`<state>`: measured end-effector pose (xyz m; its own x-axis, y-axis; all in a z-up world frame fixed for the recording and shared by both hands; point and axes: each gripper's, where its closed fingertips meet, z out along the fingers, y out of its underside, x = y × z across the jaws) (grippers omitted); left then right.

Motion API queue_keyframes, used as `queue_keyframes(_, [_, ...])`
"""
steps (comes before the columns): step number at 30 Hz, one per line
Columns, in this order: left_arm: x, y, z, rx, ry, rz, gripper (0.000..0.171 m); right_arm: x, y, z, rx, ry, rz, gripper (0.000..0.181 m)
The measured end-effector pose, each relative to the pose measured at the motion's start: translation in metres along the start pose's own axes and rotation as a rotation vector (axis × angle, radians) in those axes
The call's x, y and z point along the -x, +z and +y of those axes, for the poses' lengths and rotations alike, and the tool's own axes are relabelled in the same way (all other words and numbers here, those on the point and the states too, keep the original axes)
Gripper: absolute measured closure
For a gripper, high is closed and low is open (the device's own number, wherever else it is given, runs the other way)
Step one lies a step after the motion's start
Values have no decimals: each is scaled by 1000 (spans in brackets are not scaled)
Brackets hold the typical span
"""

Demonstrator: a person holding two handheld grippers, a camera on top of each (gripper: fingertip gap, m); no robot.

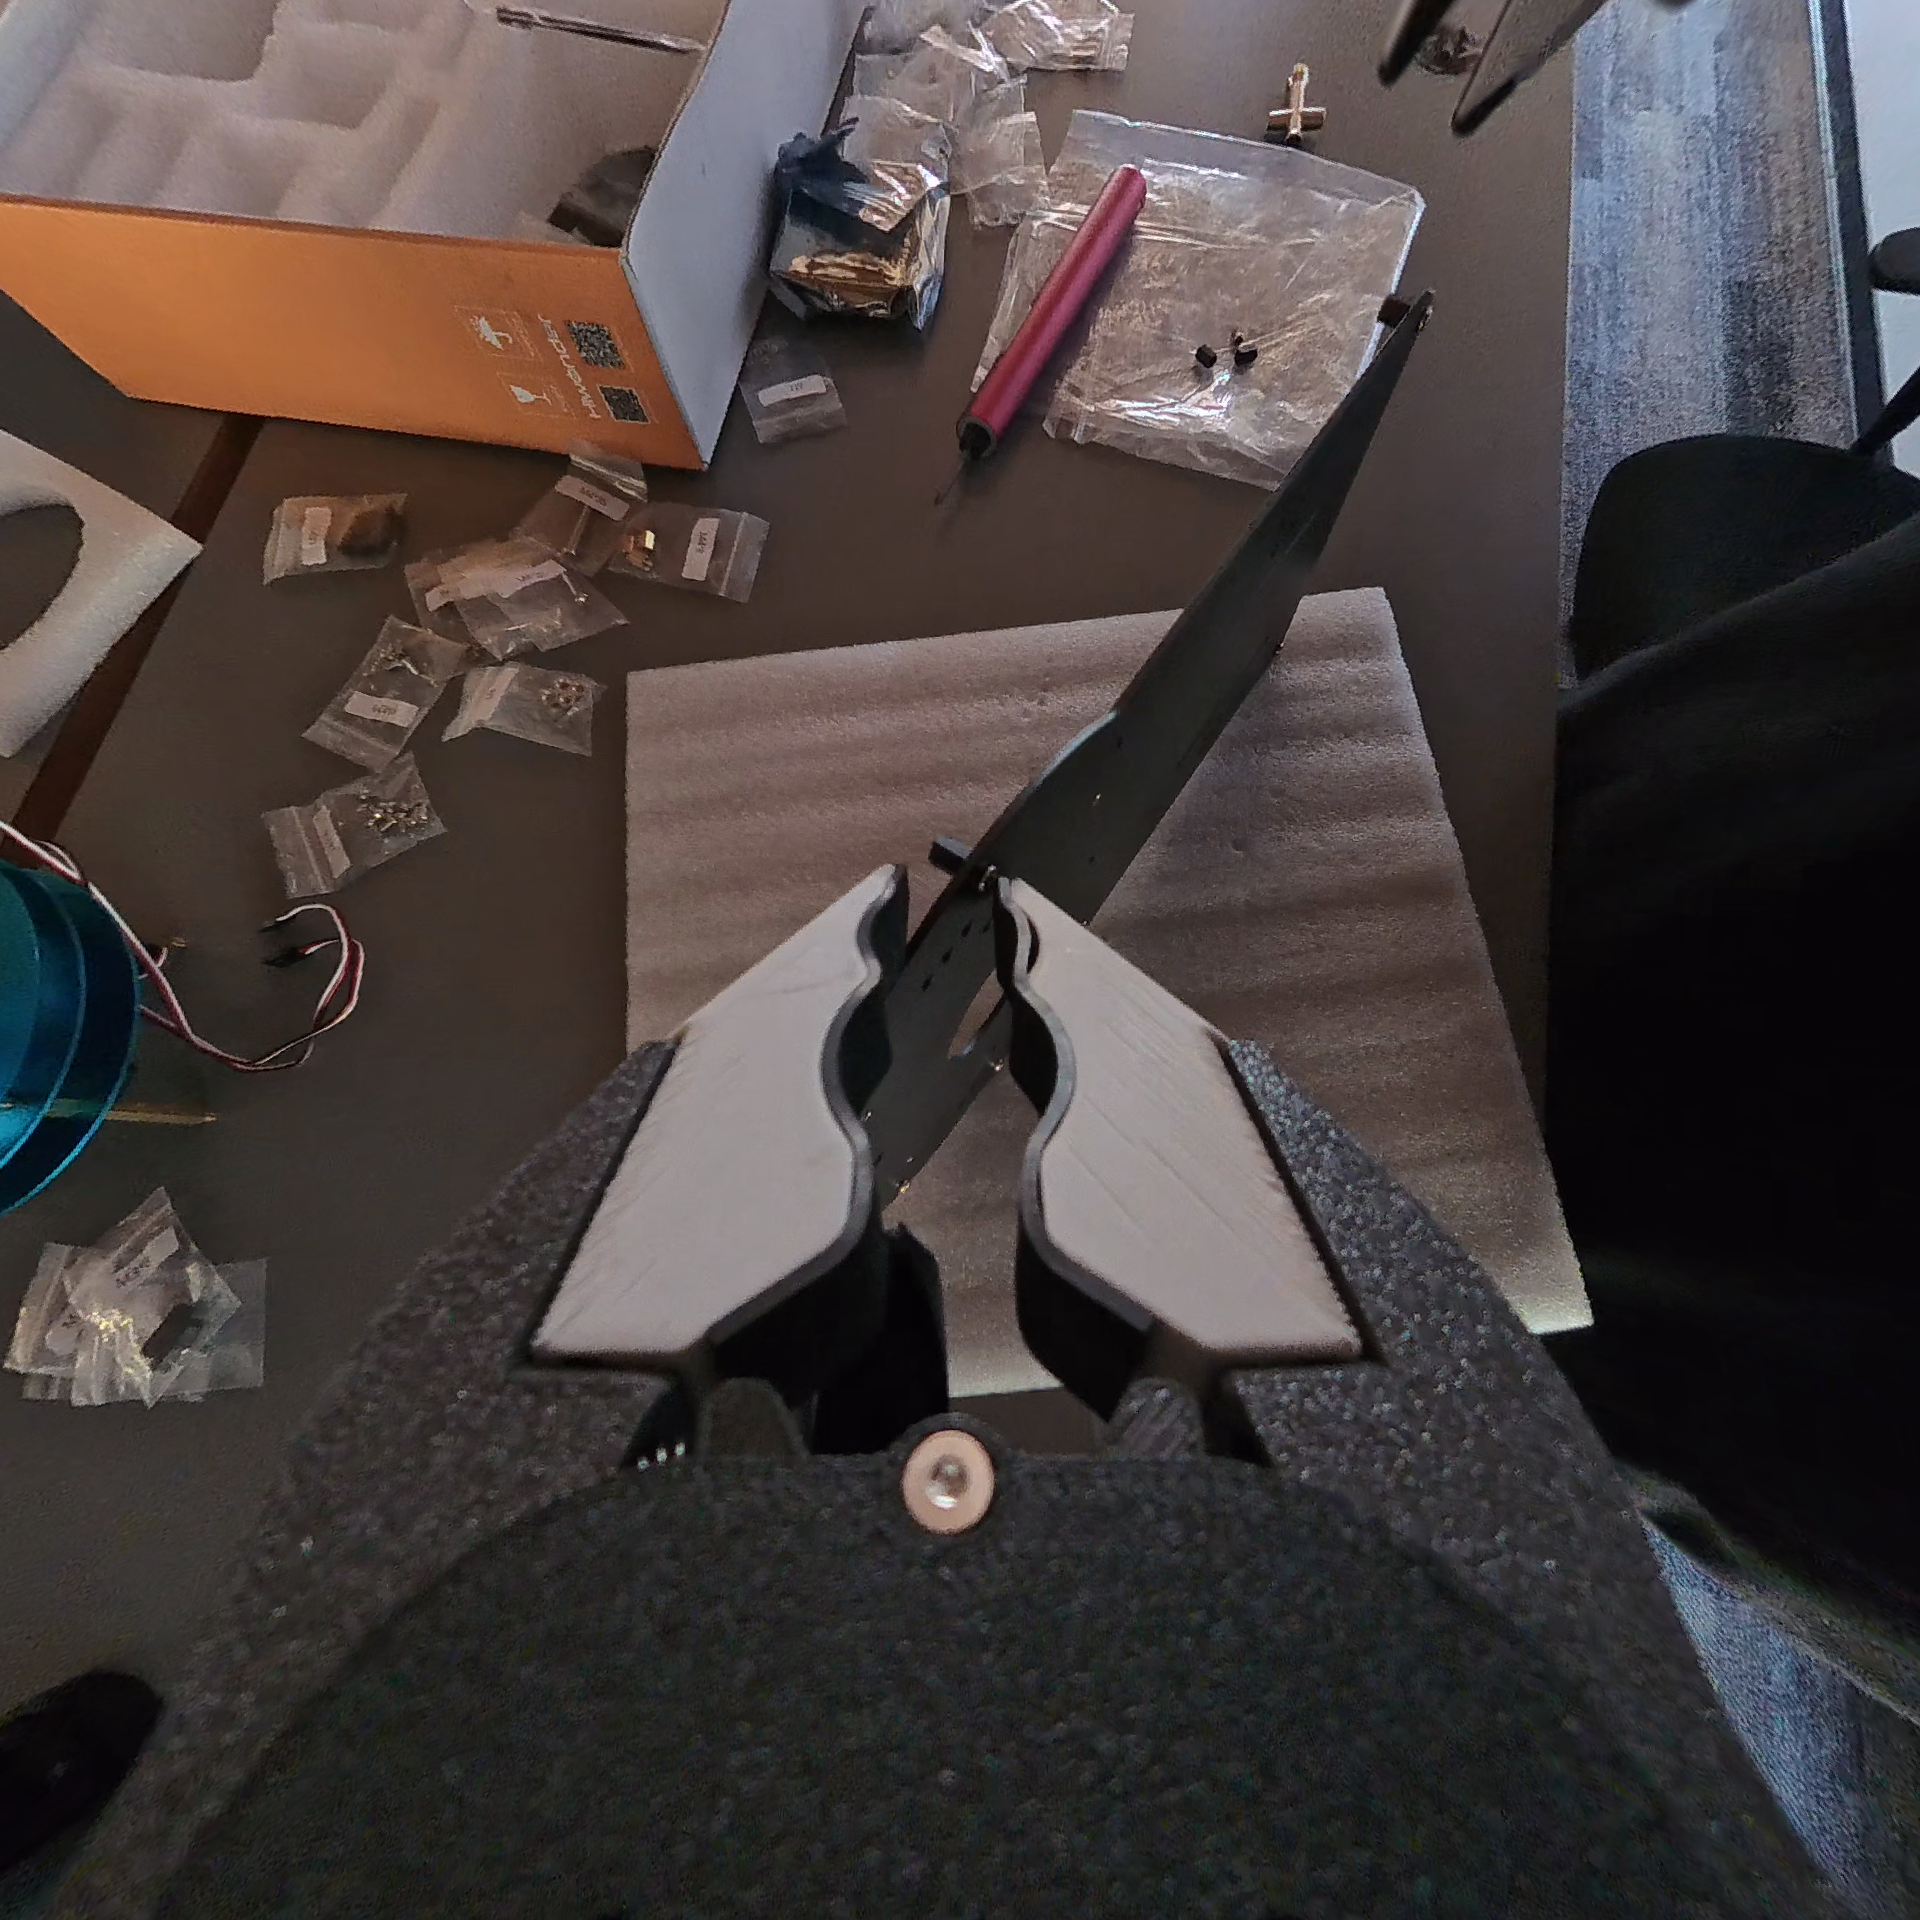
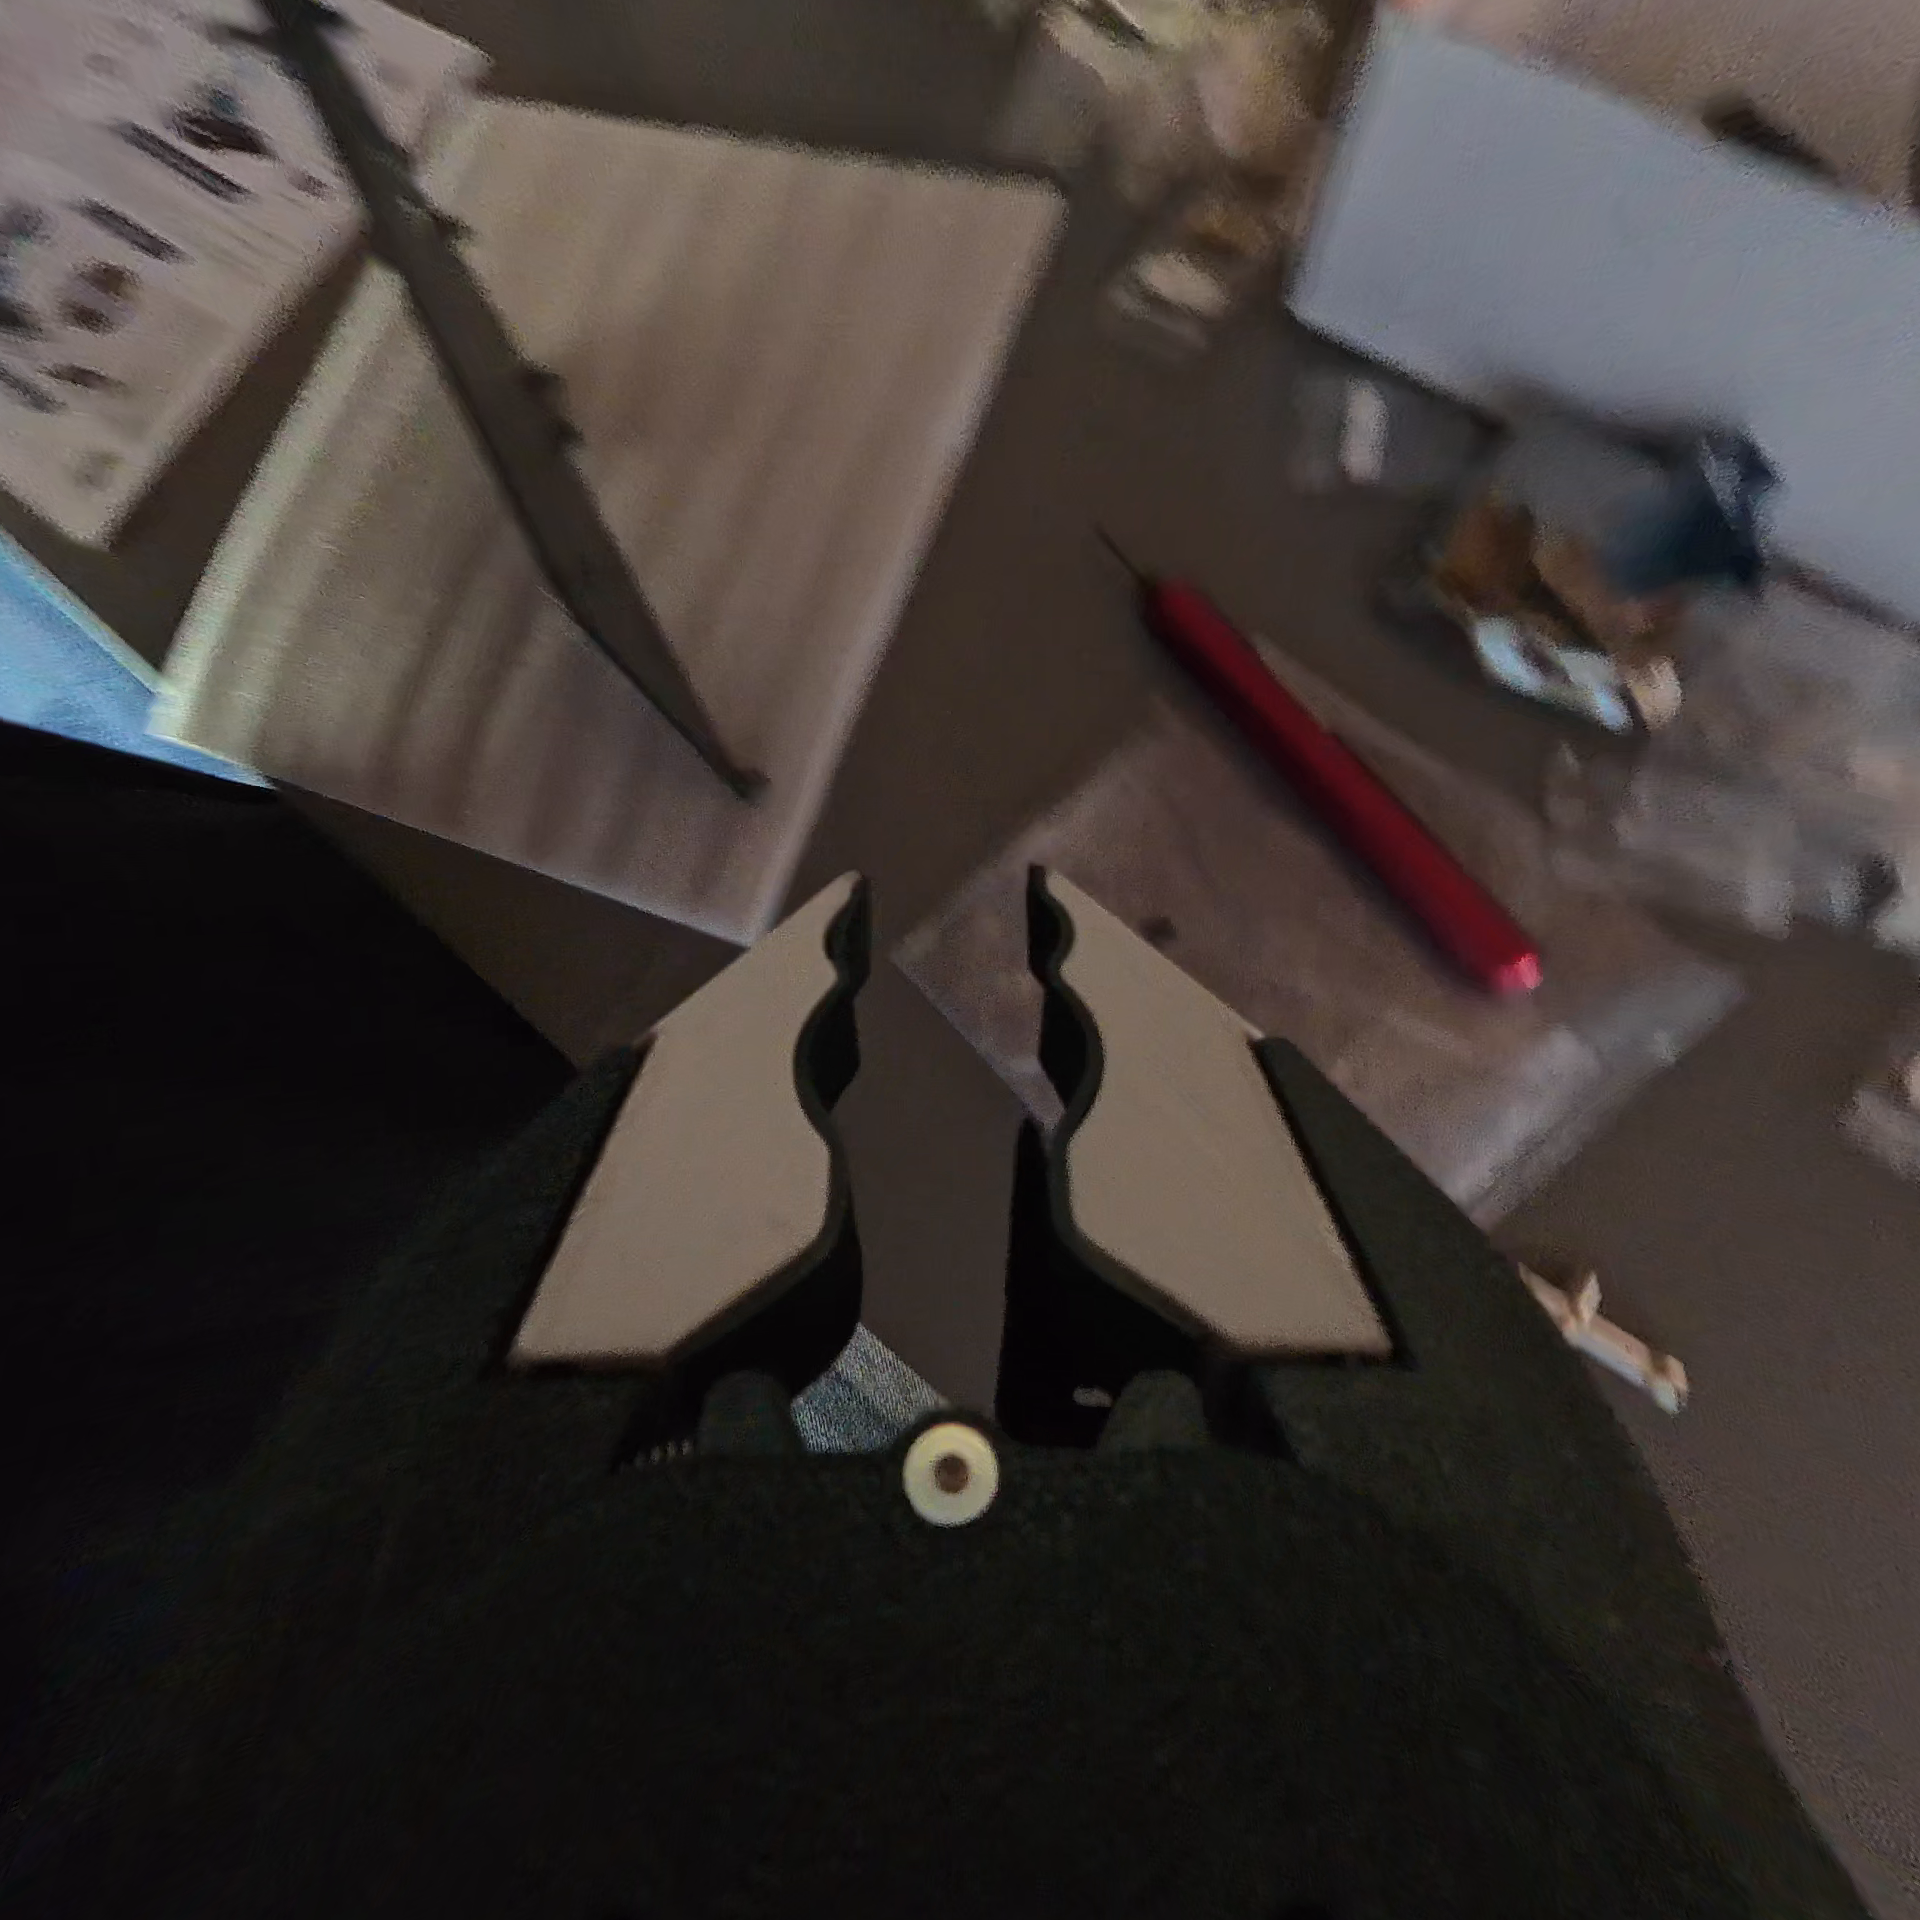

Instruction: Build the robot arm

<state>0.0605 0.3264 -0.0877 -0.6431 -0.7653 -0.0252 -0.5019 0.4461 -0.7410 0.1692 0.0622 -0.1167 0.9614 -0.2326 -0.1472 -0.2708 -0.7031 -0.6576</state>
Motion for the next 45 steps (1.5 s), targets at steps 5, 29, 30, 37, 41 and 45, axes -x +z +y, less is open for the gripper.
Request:
queue_keyframes(5, [3, 2, -1, -18, -40, -14, 154, -39, 22, 55, -23, 56, 201, 158])
queue_keyframes(29, [2, 1, -2, -27, -140, -33, 152, -76, 71, 75, -11, 90, 211, 174])
queue_keyframes(30, [2, 1, -2, -29, -142, -31, 152, -76, 69, 75, -11, 85, 220, 174])
queue_keyframes(37, [2, 1, -3, -28, -133, -33, 152, 5, 11, -16, -201, -110, 129, 175])
queue_keyframes(41, [5, 3, -4, -21, -134, -50, 151, 125, 16, -53, -252, -277, -91, 175])
queue_keyframes(45, [5, 3, -4, -48, -122, -59, 151, 203, 79, -59, -238, -269, -262, 176])
